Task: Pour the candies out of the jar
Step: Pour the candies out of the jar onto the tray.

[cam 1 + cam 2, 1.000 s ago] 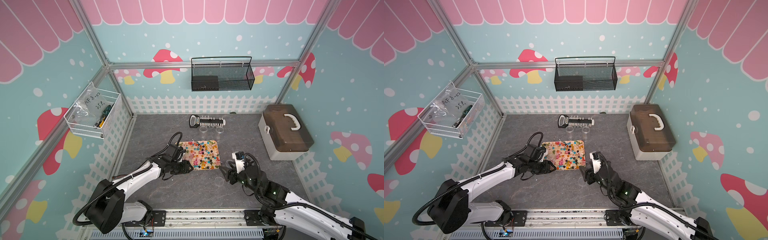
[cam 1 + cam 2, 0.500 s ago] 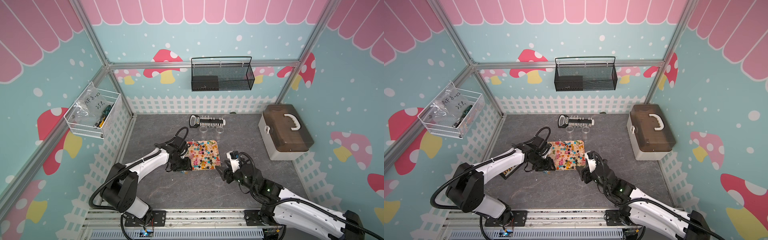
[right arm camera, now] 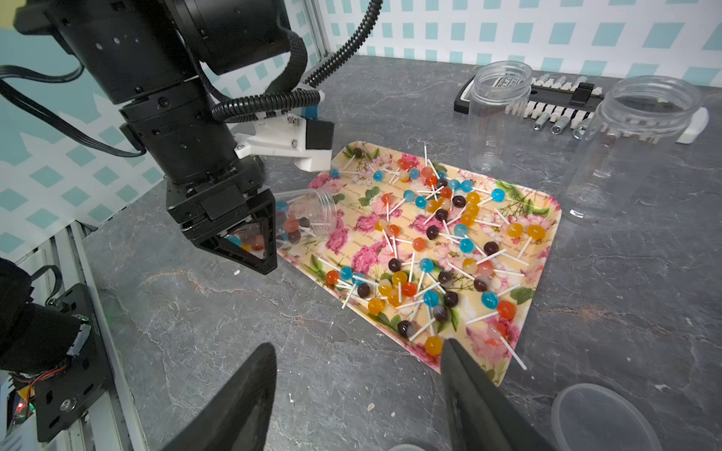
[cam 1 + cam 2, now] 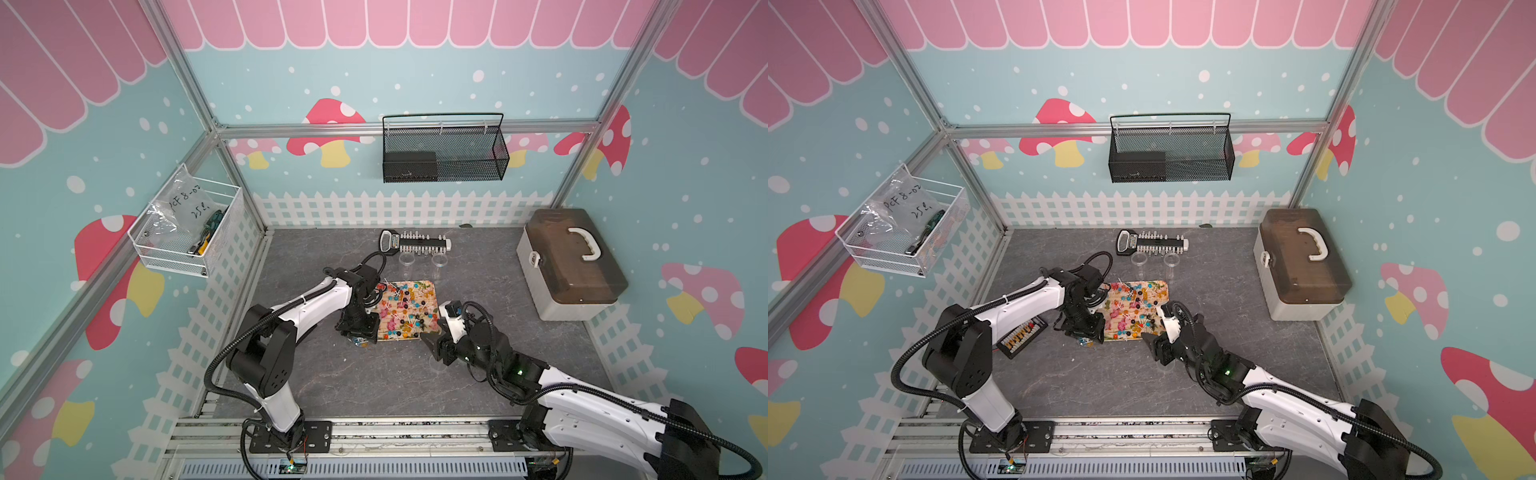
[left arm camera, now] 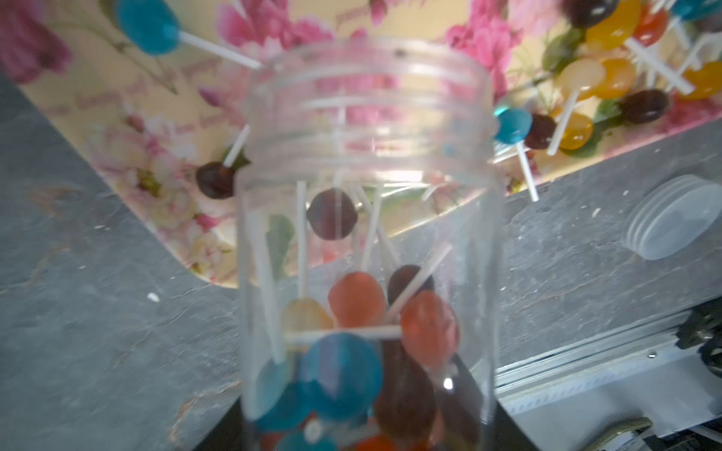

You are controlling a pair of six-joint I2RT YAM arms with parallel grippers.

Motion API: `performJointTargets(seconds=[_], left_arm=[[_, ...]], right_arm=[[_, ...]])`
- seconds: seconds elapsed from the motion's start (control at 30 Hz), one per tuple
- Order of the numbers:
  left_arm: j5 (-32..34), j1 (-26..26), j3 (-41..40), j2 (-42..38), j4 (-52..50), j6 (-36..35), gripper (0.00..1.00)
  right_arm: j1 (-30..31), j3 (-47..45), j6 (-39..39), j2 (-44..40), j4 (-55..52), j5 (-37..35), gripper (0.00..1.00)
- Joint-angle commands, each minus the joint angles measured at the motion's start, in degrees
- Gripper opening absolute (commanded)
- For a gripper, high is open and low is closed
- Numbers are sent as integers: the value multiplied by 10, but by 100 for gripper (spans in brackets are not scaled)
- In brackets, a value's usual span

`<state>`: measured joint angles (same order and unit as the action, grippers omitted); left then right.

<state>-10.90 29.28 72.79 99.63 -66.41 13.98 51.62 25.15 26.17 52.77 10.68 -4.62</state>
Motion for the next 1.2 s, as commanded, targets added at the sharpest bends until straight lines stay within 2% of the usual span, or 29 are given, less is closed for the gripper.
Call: performJointTargets(seconds=[0.0, 0.27, 0.43, 0.6, 0.8, 1.17], left_arm=[[64, 3, 36, 18, -65, -44, 43], [150, 43, 111, 76, -114, -87, 42], [240, 86, 143, 117, -145, -122, 42], [349, 119, 160, 133, -160, -135, 41], [427, 142, 153, 138, -167, -148, 41], [467, 162, 136, 136, -171, -162, 41]], right_arm=[[-3, -11, 16, -2, 34, 5, 65], [-3, -17, 25, 2, 43, 8, 65], [-4, -18, 27, 8, 43, 6, 65], [-4, -21, 30, 12, 43, 6, 65], [-4, -23, 31, 12, 44, 6, 65], [-5, -26, 37, 19, 52, 12, 65]])
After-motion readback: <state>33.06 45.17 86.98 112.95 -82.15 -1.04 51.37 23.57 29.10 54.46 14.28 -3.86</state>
